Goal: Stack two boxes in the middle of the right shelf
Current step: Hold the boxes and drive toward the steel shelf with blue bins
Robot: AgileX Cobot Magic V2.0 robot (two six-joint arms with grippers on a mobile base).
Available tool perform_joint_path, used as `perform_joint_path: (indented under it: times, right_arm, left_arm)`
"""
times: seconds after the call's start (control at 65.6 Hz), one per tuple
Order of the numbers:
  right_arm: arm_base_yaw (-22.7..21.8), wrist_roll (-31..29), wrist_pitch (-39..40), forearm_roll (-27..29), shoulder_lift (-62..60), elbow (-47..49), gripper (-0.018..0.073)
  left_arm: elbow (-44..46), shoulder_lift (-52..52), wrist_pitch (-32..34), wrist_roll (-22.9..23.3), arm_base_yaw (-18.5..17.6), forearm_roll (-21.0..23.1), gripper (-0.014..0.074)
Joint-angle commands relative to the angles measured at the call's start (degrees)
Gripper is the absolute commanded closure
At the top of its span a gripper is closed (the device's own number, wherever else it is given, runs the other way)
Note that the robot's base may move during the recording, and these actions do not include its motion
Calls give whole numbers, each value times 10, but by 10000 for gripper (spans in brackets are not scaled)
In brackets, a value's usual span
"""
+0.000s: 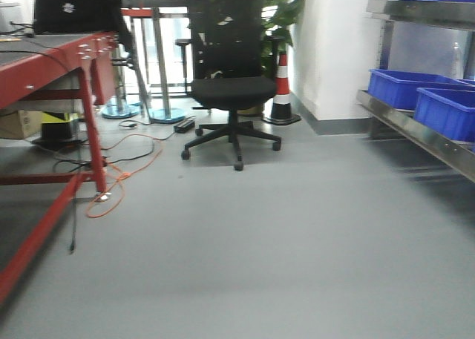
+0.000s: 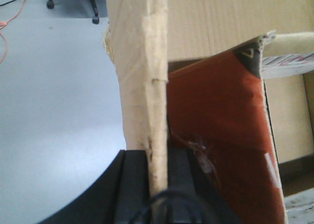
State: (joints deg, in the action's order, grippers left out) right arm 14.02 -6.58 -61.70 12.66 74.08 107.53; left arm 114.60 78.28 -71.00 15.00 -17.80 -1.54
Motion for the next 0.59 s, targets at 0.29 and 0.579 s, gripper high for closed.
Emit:
perform_joint_path:
  times: [0.29, 0.579]
  right_arm:
    - [-6, -8, 31, -28, -10, 8, 712]
    - [-6, -8, 31, -28, -10, 8, 712]
  left_arm:
    - [7, -8, 19, -1, 4, -42, 708]
    - [7, -8, 19, -1, 4, -42, 708]
